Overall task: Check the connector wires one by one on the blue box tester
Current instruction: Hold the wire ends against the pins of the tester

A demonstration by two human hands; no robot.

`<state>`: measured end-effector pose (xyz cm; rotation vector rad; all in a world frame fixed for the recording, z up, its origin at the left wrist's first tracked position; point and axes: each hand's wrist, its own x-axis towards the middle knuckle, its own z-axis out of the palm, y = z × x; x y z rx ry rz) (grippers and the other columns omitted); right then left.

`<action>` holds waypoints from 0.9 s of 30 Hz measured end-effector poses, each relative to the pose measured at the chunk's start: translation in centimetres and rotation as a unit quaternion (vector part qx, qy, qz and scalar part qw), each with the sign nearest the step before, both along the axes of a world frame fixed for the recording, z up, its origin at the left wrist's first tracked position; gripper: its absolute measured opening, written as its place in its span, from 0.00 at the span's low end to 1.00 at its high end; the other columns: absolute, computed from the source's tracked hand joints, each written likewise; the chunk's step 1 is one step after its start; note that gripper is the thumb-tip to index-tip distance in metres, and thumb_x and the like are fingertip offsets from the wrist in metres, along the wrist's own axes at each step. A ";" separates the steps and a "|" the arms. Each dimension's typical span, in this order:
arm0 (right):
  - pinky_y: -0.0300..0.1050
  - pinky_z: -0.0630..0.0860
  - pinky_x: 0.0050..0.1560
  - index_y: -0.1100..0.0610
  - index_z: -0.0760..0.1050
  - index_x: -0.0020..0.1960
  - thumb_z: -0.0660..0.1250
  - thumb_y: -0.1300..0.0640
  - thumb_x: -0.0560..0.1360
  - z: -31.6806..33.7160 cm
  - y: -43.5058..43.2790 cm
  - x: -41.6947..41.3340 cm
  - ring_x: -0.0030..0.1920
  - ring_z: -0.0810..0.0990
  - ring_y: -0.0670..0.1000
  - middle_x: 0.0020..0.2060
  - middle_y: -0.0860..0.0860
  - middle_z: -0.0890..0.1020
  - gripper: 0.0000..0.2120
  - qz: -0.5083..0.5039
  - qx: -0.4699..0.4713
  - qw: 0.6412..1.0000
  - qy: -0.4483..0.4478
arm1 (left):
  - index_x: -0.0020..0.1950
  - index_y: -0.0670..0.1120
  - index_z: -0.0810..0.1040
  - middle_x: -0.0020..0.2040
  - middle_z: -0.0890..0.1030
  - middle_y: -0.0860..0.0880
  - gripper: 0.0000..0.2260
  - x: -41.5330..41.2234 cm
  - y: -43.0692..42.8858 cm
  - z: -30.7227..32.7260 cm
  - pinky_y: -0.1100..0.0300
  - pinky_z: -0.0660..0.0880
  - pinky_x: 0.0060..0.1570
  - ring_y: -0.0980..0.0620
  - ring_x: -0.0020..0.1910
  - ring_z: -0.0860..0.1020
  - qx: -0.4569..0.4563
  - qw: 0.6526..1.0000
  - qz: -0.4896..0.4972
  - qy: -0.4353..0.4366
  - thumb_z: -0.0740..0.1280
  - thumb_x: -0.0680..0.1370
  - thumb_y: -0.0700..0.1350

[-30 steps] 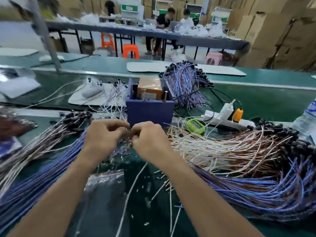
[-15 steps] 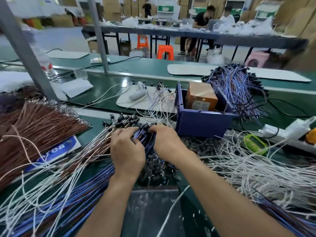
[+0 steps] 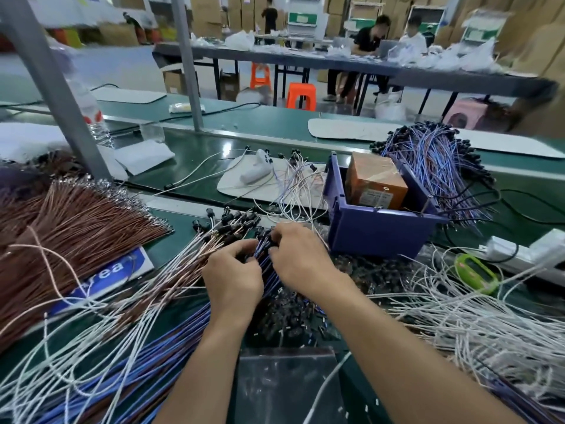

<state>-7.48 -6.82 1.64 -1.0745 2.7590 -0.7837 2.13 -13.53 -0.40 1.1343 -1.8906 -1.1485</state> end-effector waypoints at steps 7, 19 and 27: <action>0.48 0.70 0.45 0.54 0.76 0.51 0.68 0.43 0.77 1.5 -1.2 -0.1 0.50 0.78 0.58 0.52 0.53 0.78 0.14 0.000 0.130 0.992 -0.011 | 0.53 0.52 0.88 0.46 0.87 0.54 0.13 0.4 -0.3 -0.1 0.66 0.79 0.44 0.62 0.41 0.82 0.013 0.999 -0.028 0.022 0.70 0.76 0.36; 0.38 0.80 0.38 0.47 0.74 0.44 0.75 0.65 0.69 0.6 2.9 2.0 0.39 0.84 0.45 0.38 0.46 0.84 0.15 -0.100 -0.326 0.930 -0.136 | 0.52 0.56 0.88 0.44 0.87 0.62 0.08 0.2 1.4 0.0 0.71 0.76 0.43 0.64 0.41 0.82 -0.093 0.989 -0.092 0.073 0.75 0.76 0.45; 0.41 0.82 0.48 0.52 0.79 0.54 0.75 0.67 0.72 4.9 10.7 2.6 0.46 0.87 0.48 0.44 0.51 0.88 0.15 -0.082 -0.611 0.770 -0.167 | 0.44 0.58 0.89 0.38 0.88 0.51 0.09 1.4 3.3 3.0 0.62 0.81 0.39 0.50 0.40 0.87 0.074 0.934 -0.278 0.211 0.78 0.72 0.43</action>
